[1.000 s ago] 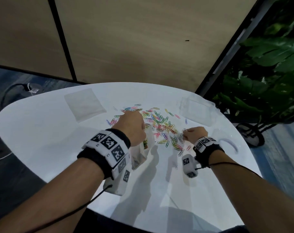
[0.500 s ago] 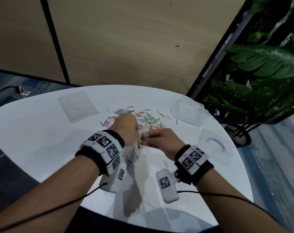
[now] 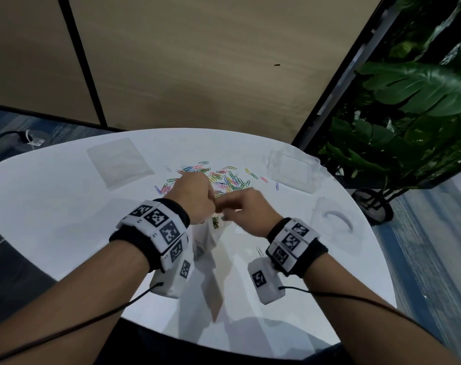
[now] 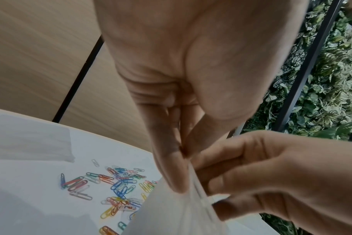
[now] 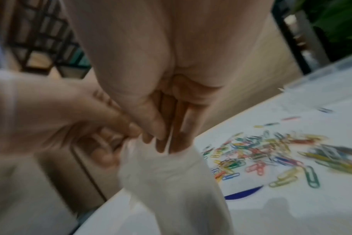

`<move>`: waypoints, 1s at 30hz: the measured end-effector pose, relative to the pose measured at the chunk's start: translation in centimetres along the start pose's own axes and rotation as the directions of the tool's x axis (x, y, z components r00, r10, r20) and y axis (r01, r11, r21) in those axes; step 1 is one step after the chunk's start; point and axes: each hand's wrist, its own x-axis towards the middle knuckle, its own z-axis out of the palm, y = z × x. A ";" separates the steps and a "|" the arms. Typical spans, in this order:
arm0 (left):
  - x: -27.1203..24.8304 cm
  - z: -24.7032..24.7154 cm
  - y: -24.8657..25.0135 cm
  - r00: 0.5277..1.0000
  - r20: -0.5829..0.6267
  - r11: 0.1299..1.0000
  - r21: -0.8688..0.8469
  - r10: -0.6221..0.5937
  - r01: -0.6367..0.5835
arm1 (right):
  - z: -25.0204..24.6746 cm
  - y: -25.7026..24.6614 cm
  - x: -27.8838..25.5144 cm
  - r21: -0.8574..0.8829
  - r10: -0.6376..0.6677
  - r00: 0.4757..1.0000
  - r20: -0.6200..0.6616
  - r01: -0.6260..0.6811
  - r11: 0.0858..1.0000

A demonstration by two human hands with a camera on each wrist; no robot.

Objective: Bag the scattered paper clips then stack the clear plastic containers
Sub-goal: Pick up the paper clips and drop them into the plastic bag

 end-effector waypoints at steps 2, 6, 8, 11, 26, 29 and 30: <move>0.0 -0.1 -0.2 1.000 0.004 1.000 -0.006 -0.006 0.006 | -1.9 1.6 0.1 0.292 0.138 0.988 -0.072 -0.111 0.950; -0.1 -0.6 -0.9 1.000 0.006 1.000 0.012 -0.010 0.010 | -6.4 8.9 -0.9 -0.162 0.453 0.884 -0.117 -0.467 0.869; -0.2 -0.9 -1.4 1.000 0.000 1.000 0.018 -0.020 0.020 | -7.2 12.3 -2.3 -0.475 0.601 0.791 -0.114 -0.575 0.667; -0.3 -1.3 -1.9 1.000 0.009 0.999 0.026 -0.029 0.029 | -6.4 16.1 -3.9 -0.550 0.610 0.785 -0.106 -0.558 0.622; 0.1 -1.6 -2.8 0.999 0.007 0.998 0.040 -0.045 0.044 | -1.1 14.5 0.2 -0.276 0.431 0.840 -0.330 -0.522 0.807; 0.2 -1.6 -2.9 0.999 0.005 0.998 0.051 -0.037 0.037 | -0.3 14.0 2.2 -0.293 0.418 0.838 -0.352 -0.522 0.801; 0.2 -1.6 -2.9 0.999 0.007 0.998 0.052 -0.035 0.034 | 0.0 13.9 2.8 -0.312 0.397 0.853 -0.339 -0.500 0.808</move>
